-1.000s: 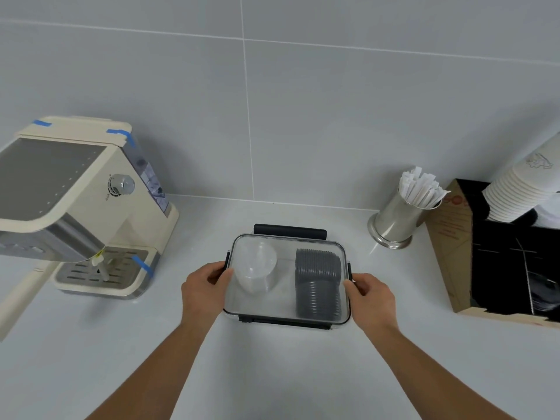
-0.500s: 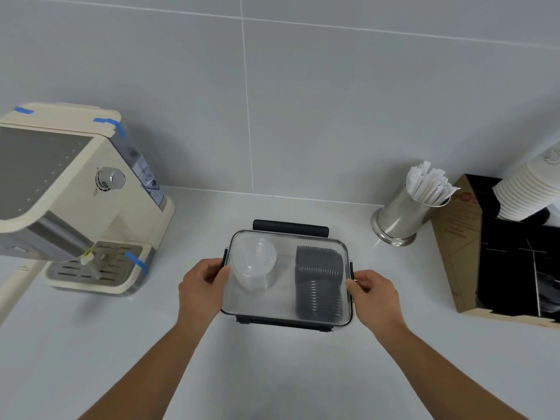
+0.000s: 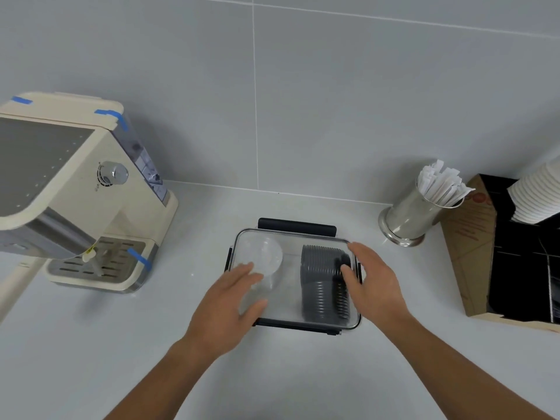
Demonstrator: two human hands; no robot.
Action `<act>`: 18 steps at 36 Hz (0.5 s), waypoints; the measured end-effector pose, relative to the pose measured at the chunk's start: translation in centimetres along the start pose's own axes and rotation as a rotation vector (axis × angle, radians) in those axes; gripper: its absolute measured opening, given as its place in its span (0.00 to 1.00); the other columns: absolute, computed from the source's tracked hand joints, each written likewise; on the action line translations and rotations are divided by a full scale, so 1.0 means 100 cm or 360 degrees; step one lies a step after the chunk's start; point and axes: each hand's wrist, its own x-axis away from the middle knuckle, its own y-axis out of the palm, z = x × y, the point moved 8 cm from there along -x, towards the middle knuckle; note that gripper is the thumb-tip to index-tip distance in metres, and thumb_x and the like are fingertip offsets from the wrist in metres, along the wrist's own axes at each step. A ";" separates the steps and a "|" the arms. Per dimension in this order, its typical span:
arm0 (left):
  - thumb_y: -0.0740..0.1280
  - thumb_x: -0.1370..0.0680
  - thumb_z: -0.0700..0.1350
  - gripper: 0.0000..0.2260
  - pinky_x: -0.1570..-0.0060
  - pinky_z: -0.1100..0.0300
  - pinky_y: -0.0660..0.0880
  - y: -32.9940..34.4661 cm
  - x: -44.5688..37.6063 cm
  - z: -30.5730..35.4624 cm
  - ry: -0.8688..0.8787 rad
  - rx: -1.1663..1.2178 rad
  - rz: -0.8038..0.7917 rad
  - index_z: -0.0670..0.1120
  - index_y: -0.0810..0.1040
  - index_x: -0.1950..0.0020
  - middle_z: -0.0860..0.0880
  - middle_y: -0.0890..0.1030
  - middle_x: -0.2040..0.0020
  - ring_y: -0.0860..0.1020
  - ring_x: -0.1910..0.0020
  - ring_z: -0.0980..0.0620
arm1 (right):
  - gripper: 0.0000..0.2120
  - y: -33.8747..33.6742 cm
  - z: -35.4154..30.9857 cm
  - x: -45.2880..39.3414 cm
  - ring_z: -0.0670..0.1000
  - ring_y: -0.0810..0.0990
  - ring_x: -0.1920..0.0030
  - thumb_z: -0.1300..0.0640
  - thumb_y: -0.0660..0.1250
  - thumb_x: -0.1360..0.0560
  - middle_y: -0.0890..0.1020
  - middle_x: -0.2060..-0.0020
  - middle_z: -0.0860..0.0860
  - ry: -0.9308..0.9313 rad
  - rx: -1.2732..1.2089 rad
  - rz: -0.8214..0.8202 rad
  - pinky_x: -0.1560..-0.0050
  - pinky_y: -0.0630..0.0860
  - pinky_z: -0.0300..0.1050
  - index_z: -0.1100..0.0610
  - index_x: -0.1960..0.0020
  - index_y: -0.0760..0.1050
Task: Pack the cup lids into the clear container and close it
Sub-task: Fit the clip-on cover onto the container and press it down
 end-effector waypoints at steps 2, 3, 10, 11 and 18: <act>0.57 0.26 0.67 0.29 0.30 0.69 0.56 0.006 0.000 0.003 0.0069 -0.0058 -0.0111 0.54 0.76 0.31 0.57 0.69 0.26 0.66 0.26 0.58 | 0.23 0.009 -0.013 -0.009 0.50 0.70 0.28 0.54 0.62 0.20 0.72 0.27 0.48 -0.0131 0.0123 -0.0098 0.29 0.61 0.40 0.54 0.26 0.68; 0.56 0.27 0.68 0.30 0.30 0.69 0.55 0.008 0.000 0.003 0.0064 -0.0076 -0.0163 0.55 0.75 0.30 0.57 0.67 0.25 0.65 0.25 0.57 | 0.23 0.014 -0.017 -0.013 0.49 0.69 0.27 0.54 0.62 0.20 0.71 0.27 0.49 -0.0186 0.0173 -0.0144 0.29 0.60 0.39 0.54 0.26 0.68; 0.55 0.28 0.71 0.35 0.25 0.64 0.50 0.012 0.002 0.004 0.0188 -0.0171 -0.0290 0.58 0.67 0.25 0.58 0.57 0.21 0.55 0.21 0.59 | 0.24 0.033 -0.026 -0.049 0.52 0.64 0.24 0.53 0.60 0.19 0.68 0.24 0.52 -0.0274 0.0353 -0.0309 0.24 0.58 0.44 0.54 0.24 0.65; 0.54 0.29 0.74 0.37 0.23 0.63 0.48 0.014 0.003 0.004 0.0210 -0.0175 -0.0305 0.58 0.66 0.24 0.60 0.54 0.21 0.52 0.21 0.61 | 0.24 0.032 -0.025 -0.053 0.52 0.65 0.25 0.53 0.60 0.19 0.68 0.25 0.52 -0.0261 0.0372 -0.0320 0.24 0.57 0.44 0.55 0.24 0.66; 0.54 0.30 0.76 0.42 0.24 0.61 0.39 0.028 0.003 0.003 0.0325 -0.0364 -0.0412 0.58 0.53 0.20 0.59 0.42 0.21 0.42 0.21 0.59 | 0.18 0.031 -0.022 -0.082 0.53 0.74 0.32 0.54 0.60 0.18 0.78 0.33 0.53 -0.0184 0.0322 -0.0424 0.36 0.61 0.34 0.56 0.31 0.75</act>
